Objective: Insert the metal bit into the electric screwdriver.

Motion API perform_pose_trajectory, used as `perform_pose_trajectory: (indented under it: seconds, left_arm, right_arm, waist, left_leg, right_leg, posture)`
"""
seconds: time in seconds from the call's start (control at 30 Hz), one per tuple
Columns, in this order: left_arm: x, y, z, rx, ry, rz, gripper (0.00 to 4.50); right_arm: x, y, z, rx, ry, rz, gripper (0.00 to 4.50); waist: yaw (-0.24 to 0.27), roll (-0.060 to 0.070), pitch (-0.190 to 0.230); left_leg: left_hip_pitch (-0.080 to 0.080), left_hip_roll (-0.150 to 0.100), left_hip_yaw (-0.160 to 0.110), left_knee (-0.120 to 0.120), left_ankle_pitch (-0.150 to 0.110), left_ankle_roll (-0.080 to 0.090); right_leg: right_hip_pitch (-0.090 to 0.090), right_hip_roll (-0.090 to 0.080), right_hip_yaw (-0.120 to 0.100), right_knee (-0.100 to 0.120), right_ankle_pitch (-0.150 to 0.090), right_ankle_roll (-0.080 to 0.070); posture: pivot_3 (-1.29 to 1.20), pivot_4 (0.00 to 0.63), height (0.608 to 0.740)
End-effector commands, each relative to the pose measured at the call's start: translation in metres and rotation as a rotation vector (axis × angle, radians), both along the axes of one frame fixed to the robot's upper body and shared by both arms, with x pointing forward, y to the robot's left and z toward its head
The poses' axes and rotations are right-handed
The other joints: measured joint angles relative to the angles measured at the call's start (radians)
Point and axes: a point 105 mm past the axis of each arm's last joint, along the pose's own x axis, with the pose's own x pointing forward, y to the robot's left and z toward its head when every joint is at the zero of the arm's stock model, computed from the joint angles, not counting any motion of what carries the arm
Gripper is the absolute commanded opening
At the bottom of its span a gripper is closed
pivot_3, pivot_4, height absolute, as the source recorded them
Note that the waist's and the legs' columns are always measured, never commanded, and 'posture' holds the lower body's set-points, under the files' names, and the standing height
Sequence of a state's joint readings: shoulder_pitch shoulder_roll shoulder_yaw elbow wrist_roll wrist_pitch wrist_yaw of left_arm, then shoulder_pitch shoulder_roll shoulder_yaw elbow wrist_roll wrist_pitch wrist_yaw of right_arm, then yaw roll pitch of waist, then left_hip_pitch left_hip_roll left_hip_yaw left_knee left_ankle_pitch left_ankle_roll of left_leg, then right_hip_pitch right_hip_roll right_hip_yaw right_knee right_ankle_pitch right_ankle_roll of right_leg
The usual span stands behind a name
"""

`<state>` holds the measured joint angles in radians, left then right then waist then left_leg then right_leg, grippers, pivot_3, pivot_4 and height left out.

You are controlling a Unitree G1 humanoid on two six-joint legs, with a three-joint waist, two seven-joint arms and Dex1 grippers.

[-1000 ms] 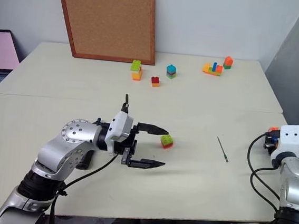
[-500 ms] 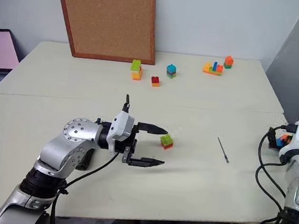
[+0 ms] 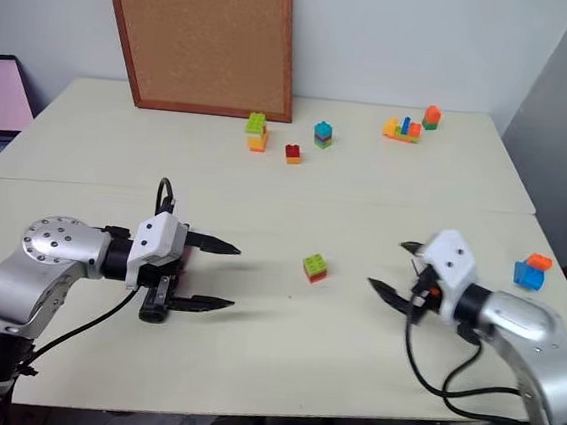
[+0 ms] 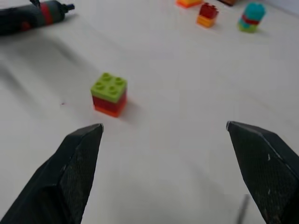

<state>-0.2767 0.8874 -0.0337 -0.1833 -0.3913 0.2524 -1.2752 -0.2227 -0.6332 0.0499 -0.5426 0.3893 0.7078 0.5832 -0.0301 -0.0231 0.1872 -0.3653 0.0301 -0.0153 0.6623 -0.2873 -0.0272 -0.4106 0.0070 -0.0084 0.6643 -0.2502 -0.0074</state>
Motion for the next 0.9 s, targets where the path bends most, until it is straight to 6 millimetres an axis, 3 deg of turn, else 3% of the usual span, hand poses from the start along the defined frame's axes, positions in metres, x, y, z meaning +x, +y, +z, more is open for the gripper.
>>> perform_pose_trajectory:
  seconds: [0.03, 0.23, 0.5, 0.83, 0.9]
  left_arm:
    - [-0.006, -0.005, 0.009, -0.007, -0.049, -0.016, 4.50]
    - [-0.010, -0.007, 0.009, -0.010, -0.050, -0.018, 4.50]
    - [-0.012, -0.013, 0.010, -0.021, -0.048, -0.046, 4.50]
    - [-0.010, -0.023, 0.008, -0.048, -0.046, -0.068, 4.50]
    - [-0.010, -0.025, 0.008, -0.061, -0.038, -0.071, 4.50]
  right_arm:
    - [0.007, 0.028, -0.020, 0.009, 0.021, -0.022, 4.46]
    - [0.020, 0.054, -0.040, 0.053, 0.034, -0.101, 4.46]
    - [0.025, 0.080, -0.054, 0.074, 0.085, -0.072, 4.46]
    - [0.033, 0.072, -0.050, 0.054, 0.017, -0.120, 1.79]
    - [0.035, 0.069, -0.047, 0.054, -0.003, -0.129, 1.52]
  waist:
    - [0.002, 0.000, 0.000]
    - [0.012, 0.000, 0.000]
    - [0.009, 0.000, 0.000]
    - [0.008, 0.000, 0.000]
    - [0.006, 0.000, 0.000]
  left_leg:
    - [0.000, 0.000, 0.000, 0.000, 0.000, 0.000]
    - [-0.014, 0.001, -0.001, 0.002, 0.000, 0.000]
    - [-0.014, 0.000, -0.002, 0.002, 0.000, 0.000]
    - [-0.014, 0.000, -0.002, 0.002, 0.000, 0.000]
    - [-0.014, 0.000, -0.002, 0.002, 0.000, 0.000]
  right_leg:
    - [0.000, 0.000, 0.000, 0.000, 0.000, 0.000]
    - [-0.012, 0.000, -0.001, 0.002, -0.001, -0.002]
    - [-0.013, 0.000, -0.002, 0.002, -0.001, -0.002]
    - [-0.012, 0.000, -0.002, 0.003, -0.001, -0.002]
    - [-0.012, 0.000, -0.002, 0.003, -0.001, -0.002]
  posture:
    - [0.00, 0.150, 0.740]
    - [0.00, 0.150, 0.740]
    - [0.00, 0.150, 0.740]
    - [0.00, 0.150, 0.740]
    - [0.00, 0.150, 0.740]
